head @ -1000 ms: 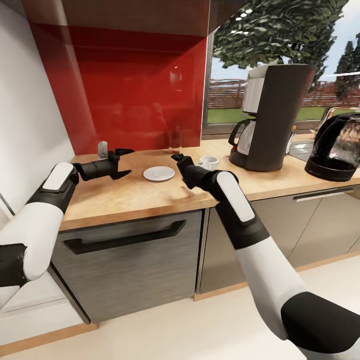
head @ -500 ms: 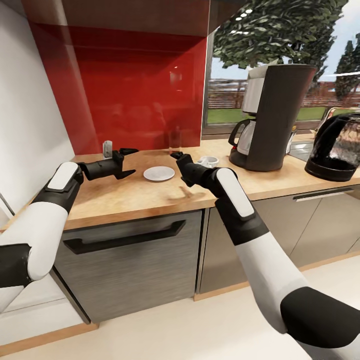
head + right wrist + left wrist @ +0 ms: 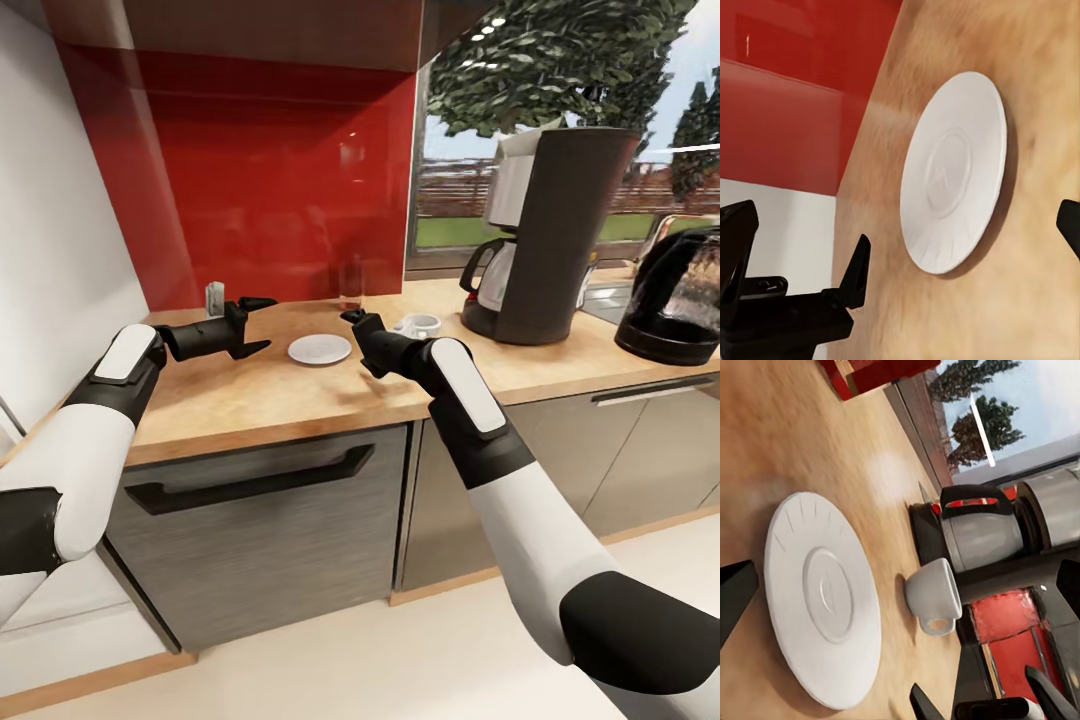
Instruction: Set up a coffee station on the kitchen countertop: keep the coffee maker on the countertop, move the bottle of coffee from the kitchen shelf to the counter next to the coffee maker, place a paper coffee filter on top of the coffee maker, put the saucer next to the coffee maker with the coffee cup on the saucer, and place the electric kettle next to the coffee maker.
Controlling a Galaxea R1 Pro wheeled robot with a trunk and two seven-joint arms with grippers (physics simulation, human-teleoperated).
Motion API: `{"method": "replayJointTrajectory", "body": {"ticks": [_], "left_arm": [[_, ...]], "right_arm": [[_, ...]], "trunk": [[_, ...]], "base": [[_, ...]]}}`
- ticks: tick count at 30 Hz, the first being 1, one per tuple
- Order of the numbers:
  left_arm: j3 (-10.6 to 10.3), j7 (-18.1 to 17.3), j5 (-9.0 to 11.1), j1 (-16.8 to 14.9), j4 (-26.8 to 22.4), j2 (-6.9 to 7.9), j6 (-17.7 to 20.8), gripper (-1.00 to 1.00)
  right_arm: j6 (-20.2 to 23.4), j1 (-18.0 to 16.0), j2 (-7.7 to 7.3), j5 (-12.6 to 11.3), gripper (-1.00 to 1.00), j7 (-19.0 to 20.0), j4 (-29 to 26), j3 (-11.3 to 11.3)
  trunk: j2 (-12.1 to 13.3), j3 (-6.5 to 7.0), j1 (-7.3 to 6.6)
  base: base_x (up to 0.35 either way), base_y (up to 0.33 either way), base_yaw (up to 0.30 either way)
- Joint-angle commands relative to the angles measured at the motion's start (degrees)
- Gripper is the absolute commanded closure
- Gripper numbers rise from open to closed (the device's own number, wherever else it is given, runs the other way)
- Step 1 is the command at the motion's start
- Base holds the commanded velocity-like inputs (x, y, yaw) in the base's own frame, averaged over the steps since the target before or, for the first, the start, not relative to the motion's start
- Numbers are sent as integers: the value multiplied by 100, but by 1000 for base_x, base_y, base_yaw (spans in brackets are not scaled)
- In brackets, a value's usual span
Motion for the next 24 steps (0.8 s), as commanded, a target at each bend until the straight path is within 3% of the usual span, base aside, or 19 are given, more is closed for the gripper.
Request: {"method": "replayJointTrajectory", "body": {"ticks": [1,24], "left_arm": [[17,-49,-56,-5,4,-2,27,-100],[15,-54,-56,-5,24,-2,30,-100]], "right_arm": [[13,-5,1,-21,-100,-33,-2,-2],[13,-5,1,-22,-100,-33,11,-2]], "trunk": [[-2,-6,0],[-2,-6,0]], "base": [[28,14,0],[45,51,0]]}}
